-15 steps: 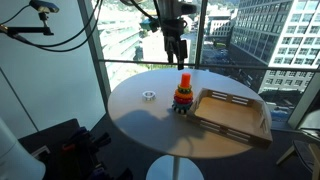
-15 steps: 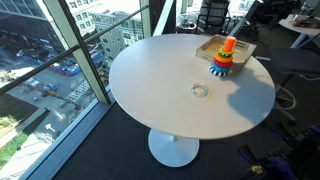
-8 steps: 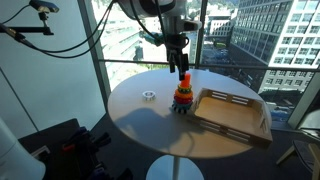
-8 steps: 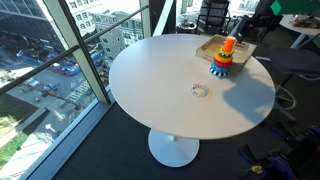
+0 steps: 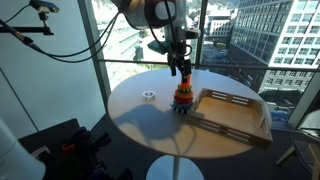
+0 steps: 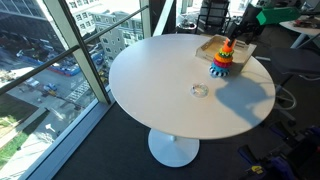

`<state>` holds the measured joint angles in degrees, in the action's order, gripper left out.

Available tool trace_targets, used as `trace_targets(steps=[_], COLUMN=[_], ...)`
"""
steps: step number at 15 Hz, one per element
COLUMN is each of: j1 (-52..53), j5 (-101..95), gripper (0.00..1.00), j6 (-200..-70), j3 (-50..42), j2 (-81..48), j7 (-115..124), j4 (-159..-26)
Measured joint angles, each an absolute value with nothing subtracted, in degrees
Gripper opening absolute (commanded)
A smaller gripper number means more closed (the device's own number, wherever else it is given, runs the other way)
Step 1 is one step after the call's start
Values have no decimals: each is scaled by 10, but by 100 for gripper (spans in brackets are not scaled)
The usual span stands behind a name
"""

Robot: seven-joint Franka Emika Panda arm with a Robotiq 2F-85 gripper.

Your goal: Remove the lime green donut plush toy and put it on the table

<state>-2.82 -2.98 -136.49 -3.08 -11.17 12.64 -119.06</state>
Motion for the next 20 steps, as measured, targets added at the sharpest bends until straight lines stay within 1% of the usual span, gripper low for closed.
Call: trace_targets(steps=[11, 20], j1=[-13, -11], j5=[-30, -30], gripper=[100, 100], j6=[-1373, -1373], j3=[-31, -33], j2=[-186, -212], j7=[125, 127], j4=[-1131, -1108])
